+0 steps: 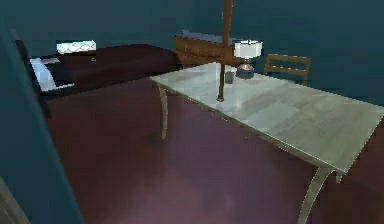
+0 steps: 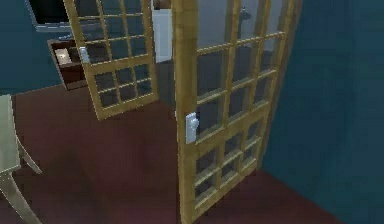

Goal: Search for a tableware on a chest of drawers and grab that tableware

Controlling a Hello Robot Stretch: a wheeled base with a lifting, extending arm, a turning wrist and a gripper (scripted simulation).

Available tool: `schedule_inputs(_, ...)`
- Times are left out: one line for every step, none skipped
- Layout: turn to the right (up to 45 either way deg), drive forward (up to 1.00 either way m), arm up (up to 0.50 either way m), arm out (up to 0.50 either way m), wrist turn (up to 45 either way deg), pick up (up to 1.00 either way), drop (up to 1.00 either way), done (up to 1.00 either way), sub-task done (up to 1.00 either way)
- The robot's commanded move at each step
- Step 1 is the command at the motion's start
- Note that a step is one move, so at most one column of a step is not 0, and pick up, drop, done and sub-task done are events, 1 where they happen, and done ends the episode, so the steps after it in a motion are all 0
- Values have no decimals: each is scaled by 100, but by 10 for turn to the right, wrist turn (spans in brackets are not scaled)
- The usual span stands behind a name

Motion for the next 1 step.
schedule_inputs(-30,0,0,0,0,0,0,0,0)
